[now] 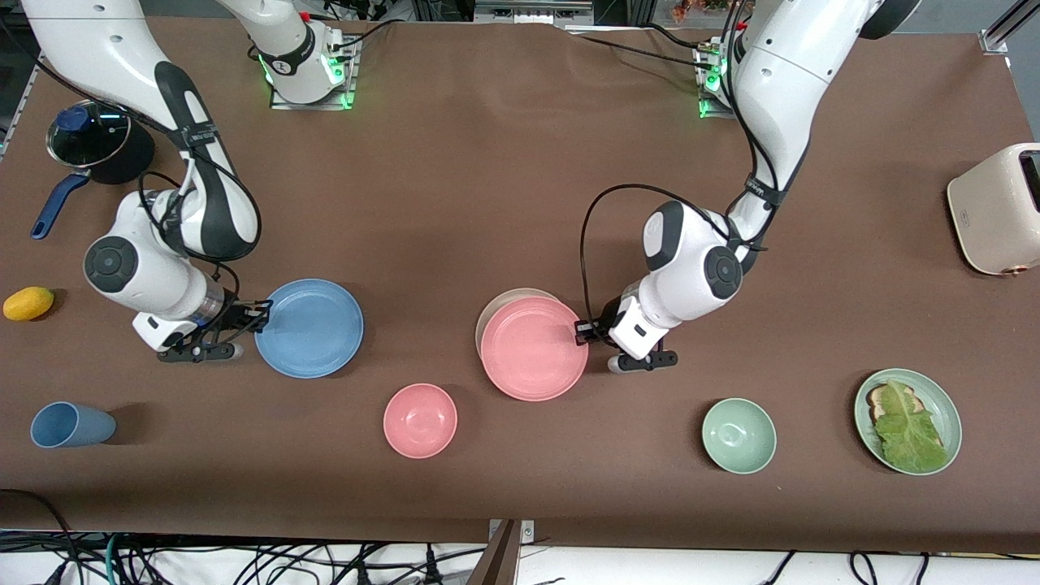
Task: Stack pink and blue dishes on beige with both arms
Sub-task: 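Carry the pink plate onto the beige plate with the left gripper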
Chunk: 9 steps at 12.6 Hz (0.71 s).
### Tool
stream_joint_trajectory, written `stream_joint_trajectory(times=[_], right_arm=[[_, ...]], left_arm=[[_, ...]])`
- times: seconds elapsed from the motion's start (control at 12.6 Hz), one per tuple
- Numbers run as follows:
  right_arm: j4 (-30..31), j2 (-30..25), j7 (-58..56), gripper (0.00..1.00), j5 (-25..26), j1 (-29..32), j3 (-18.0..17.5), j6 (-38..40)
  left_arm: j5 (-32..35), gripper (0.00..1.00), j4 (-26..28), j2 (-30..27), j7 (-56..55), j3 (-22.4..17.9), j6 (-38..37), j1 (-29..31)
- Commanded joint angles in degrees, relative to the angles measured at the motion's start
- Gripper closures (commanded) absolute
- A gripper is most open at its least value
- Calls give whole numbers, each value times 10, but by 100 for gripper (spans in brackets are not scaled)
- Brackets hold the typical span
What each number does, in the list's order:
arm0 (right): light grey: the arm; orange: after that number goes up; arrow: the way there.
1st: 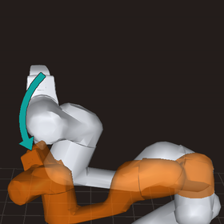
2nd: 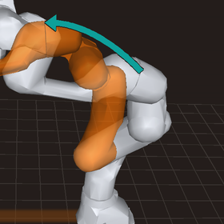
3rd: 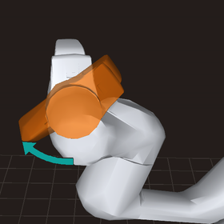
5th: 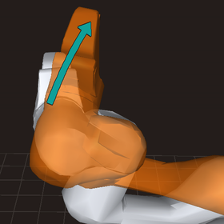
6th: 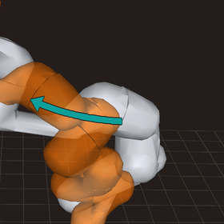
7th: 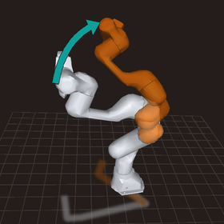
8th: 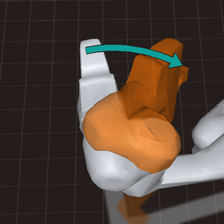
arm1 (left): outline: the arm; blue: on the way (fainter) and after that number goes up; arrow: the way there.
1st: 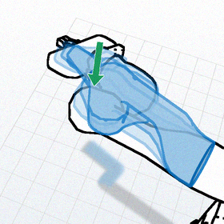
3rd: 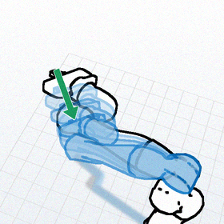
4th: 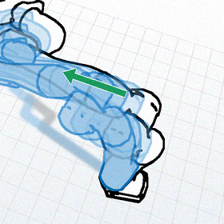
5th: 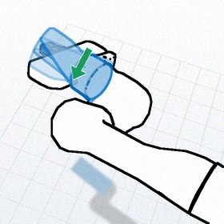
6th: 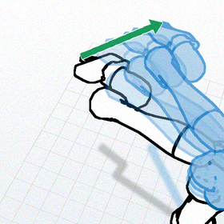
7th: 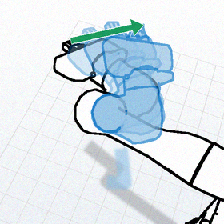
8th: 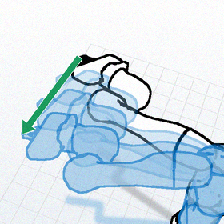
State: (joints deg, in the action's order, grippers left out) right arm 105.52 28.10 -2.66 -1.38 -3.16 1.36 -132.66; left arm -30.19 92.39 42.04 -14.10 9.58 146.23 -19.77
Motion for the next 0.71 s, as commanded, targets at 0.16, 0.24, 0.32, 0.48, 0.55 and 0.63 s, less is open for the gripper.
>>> stream_joint_trajectory(times=[0.16,0.24,0.32,0.48,0.55,0.63], right_arm=[[-93,-4,-11,100,-6,-4,-2,119],[-111,-4,-10,100,-6,-7,-3,138],[-126,-2,-9,100,-6,-12,-3,155],[-143,-2,-7,100,-8,-24,-3,169],[-147,-1,-6,100,-8,-28,-3,173],[-149,-2,-6,100,-8,-29,-3,177]], left_arm=[[-7,100,-6,16,-8,-11,24,-20],[-7,100,1,12,-8,-11,24,-20],[-7,100,11,7,-8,-11,24,-20],[-7,100,34,-8,-8,-12,24,-21],[-7,100,42,-12,-7,-13,24,-23],[-7,100,48,-13,-7,-14,26,-28]])
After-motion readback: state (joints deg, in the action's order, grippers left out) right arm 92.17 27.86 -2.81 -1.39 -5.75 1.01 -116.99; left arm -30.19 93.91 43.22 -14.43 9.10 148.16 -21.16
